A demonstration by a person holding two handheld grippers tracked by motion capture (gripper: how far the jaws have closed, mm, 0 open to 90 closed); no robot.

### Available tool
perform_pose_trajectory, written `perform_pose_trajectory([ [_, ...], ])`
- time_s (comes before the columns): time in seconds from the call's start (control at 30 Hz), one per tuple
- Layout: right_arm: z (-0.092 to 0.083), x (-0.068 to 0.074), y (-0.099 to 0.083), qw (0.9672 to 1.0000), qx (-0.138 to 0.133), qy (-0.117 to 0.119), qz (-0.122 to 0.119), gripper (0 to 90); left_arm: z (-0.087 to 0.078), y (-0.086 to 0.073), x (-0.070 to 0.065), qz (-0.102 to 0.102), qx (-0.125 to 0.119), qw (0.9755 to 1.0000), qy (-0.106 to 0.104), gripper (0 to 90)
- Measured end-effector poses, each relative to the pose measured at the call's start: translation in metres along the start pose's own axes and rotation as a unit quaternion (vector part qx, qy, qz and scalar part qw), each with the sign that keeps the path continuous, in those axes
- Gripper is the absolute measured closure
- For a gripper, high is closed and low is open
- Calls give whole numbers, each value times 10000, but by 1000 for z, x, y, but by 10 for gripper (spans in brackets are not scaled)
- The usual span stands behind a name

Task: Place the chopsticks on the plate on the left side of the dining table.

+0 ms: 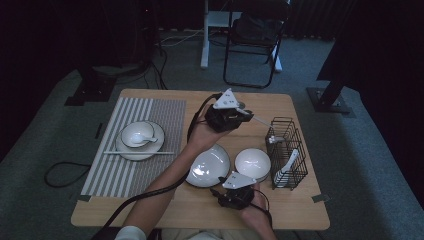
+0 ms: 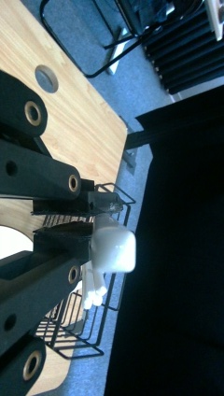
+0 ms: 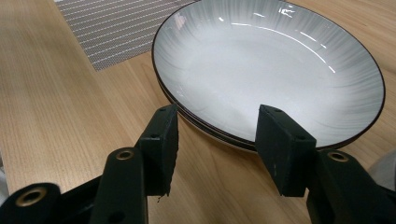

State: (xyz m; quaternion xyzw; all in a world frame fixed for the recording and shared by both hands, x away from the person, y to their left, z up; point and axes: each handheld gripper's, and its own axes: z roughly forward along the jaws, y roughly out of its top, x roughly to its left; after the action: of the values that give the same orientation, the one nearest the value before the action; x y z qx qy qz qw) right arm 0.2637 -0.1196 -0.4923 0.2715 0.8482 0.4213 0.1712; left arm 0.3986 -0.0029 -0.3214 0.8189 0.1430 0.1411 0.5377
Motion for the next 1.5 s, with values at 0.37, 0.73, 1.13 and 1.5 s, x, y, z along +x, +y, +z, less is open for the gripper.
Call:
perform_pose_trajectory([
  [0.37,0,0,2,10000,33,12,-32,485,-48,-12,7,-38,-213,9996,201,848],
  [0.73,0,-3,11,9996,146,49,-238,469,-86,-50,8,-266,-139,9986,428,848],
  [1.13,0,-8,30,9990,206,53,-399,453,-118,-93,2,-568,-52,9946,865,847],
  [1.5,0,-23,58,9986,148,22,-515,454,-148,-121,-16,-754,46,9899,1201,846],
])
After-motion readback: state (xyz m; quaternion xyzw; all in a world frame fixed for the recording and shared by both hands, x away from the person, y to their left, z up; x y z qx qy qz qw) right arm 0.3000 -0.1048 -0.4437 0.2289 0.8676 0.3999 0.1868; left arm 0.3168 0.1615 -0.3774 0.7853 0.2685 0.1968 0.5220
